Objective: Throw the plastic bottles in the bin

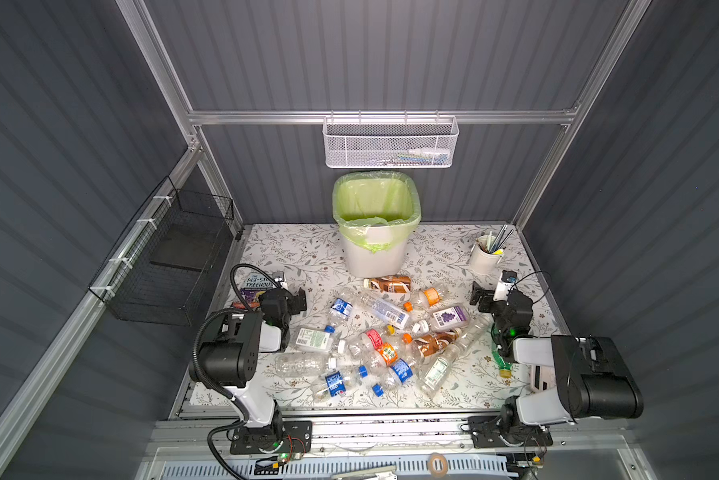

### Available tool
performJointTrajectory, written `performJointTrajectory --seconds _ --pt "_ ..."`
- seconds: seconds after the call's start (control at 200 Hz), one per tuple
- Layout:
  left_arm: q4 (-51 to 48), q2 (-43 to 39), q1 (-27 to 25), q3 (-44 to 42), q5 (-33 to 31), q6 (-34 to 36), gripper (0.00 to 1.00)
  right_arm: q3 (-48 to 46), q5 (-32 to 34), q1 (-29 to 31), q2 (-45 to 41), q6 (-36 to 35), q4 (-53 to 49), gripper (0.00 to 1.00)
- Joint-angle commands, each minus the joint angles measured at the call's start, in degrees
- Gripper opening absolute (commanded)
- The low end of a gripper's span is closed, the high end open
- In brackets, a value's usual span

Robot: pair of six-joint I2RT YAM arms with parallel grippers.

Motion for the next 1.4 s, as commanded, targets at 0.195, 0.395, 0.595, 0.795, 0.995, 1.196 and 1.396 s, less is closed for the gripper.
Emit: performJointTrajectory --seconds 0.195,0.395,0.595,0.795,0.995,1.196,1.396 --pt "0.59 0.25 -0.4 0.29 -0.51 -0.38 1.0 0.79 -0.44 -0.18 -0.14 0.38 -0.13 0.99" --pt "0.5 0.27 -0.4 0.4 -0.7 -0.3 1.0 0.86 -0.49 -0.2 -0.2 0.38 -0.22 0.99" --pt "0.42 0.23 -0.49 0.48 -0.76 -0.3 1.0 1.03 -0.78 -0.31 -0.14 0.33 -0.47 0.99" --pt "0.5 0.29 -0.49 0.43 -0.69 -0.29 1.0 0.96 -0.87 -0.36 -0.18 0.38 -0.38 0.99" --pt "-13.66 -3.45 -0.49 5.78 -1.45 -1.11 1.0 1.21 1.48 -0.44 -4.39 1.51 -4.71 0.99" --pt "-36.56 -7.72 -0.41 21.8 1.36 -5.77 1.0 9.99 3.3 -2.25 -18.47 8.98 -38.07 0.99" --pt "-36.31 -10.4 -0.57 25.63 5.1 -12.83 1.0 18.78 1.53 -5.44 -24.22 20.24 -67.15 0.99"
